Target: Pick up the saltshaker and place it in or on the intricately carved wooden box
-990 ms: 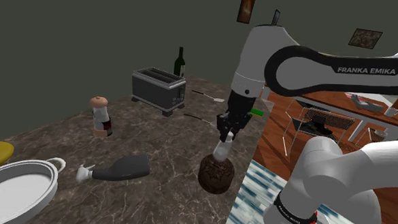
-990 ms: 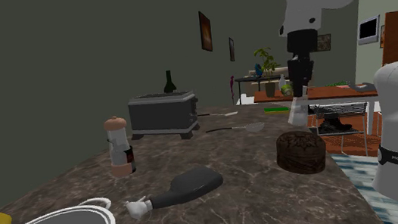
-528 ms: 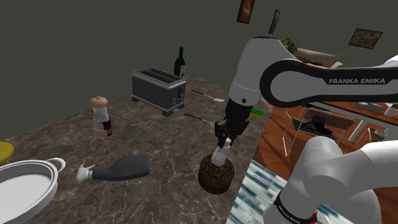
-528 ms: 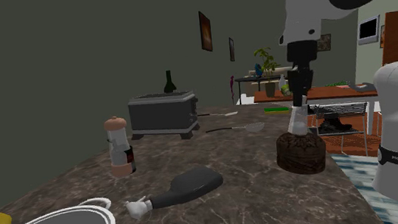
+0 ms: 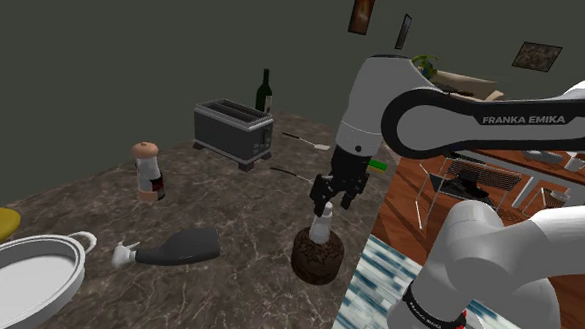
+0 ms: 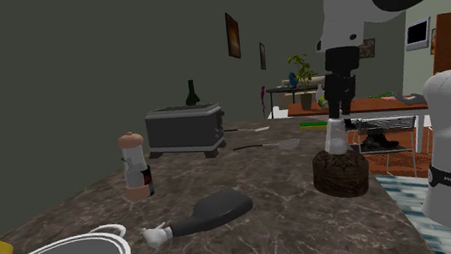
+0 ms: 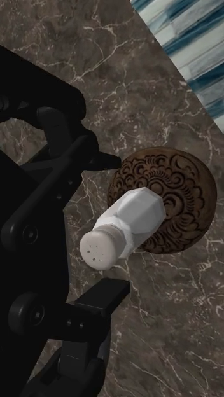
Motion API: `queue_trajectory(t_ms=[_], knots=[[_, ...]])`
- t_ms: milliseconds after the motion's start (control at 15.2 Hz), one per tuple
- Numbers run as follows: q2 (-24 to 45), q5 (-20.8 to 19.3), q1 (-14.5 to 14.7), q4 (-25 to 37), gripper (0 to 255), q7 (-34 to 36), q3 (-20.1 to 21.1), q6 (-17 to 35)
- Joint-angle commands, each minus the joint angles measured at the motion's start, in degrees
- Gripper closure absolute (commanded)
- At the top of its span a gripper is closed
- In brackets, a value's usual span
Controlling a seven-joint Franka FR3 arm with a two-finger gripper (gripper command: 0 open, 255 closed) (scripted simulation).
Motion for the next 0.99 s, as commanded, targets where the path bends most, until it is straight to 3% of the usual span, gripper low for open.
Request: queue_trajectory(t_ms=[0,132,396,924], knots=[[0.01,0.0,0.0,-0.02,0,0.0,0.0,0.0],[0.01,0.0,0.0,0.02,0,0.01,0.01,-0.03],[-0.64,-1.35,-0.62,6.89,0,0.21,-1.36,-7.57],[-0.64,-1.35,-0.61,6.88,0,0.21,-1.36,-7.55]])
